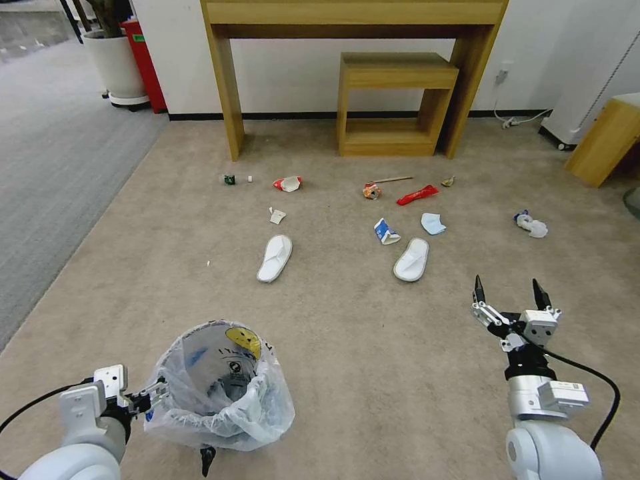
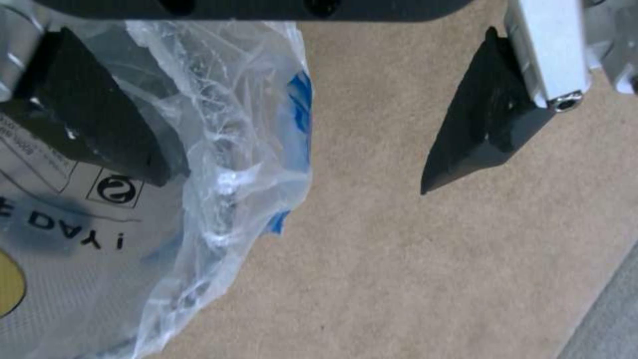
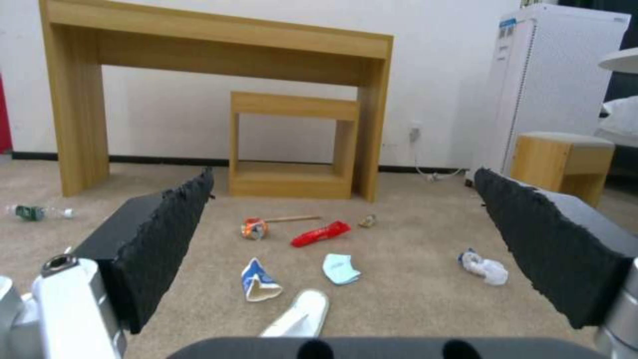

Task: Pick up the trash bin and place the garbage on the floor into it.

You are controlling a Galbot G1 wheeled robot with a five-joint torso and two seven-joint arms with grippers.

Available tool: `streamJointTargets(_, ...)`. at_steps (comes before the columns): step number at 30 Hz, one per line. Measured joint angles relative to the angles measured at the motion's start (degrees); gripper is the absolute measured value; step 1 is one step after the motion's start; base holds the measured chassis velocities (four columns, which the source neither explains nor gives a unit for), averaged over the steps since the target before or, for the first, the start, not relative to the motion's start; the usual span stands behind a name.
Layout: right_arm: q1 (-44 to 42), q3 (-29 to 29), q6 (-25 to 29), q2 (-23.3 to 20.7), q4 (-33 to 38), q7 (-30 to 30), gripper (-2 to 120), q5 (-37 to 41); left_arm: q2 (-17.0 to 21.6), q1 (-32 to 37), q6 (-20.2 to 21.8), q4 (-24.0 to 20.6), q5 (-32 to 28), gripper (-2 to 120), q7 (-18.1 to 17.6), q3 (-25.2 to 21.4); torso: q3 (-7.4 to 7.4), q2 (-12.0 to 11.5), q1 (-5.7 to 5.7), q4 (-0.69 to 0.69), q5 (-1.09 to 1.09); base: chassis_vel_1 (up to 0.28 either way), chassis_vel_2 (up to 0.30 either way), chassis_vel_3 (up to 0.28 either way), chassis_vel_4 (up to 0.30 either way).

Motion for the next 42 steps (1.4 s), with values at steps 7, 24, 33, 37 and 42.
streamJointTargets(7, 0.27, -0.09, -0.01, -0.02, -0.21, 0.06, 100, -0.04, -0.47, -0.78, -0.05, 0.96, -0.42, 100, 0.14, 0.57, 0.00, 0.00, 0.00, 0.00, 0.00, 0.000, 0.000, 0.000, 0.000)
streamJointTargets(24, 0.77, -0.47, -0.05, -0.07, -0.89, 0.09, 100, -0.34, -2.09, -2.18, -0.09, 2.67, 0.44, 100, 0.26, 2.51, 0.00, 0.00, 0.00, 0.00, 0.00, 0.000, 0.000, 0.000, 0.000)
streamJointTargets(33, 0.89, -0.91, -0.05, 0.22, -1.02, 0.05, 100, -0.94, -2.35, -2.79, -0.10, 3.68, 0.54, 99, 0.14, 2.78, 0.00, 0.00, 0.00, 0.00, 0.00, 0.000, 0.000, 0.000, 0.000)
streamJointTargets(37, 0.90, -0.88, -0.06, 0.24, -1.14, 0.05, 100, -1.05, -2.35, -3.05, -0.10, 4.21, 0.55, 99, 0.13, 2.84, 0.00, 0.00, 0.00, 0.00, 0.00, 0.000, 0.000, 0.000, 0.000)
streamJointTargets(42, 0.89, -0.84, -0.06, 0.24, -1.23, 0.05, 100, -1.10, -2.33, -3.36, -0.10, 4.40, 0.38, 98, 0.13, 2.90, 0.00, 0.00, 0.00, 0.00, 0.00, 0.000, 0.000, 0.000, 0.000)
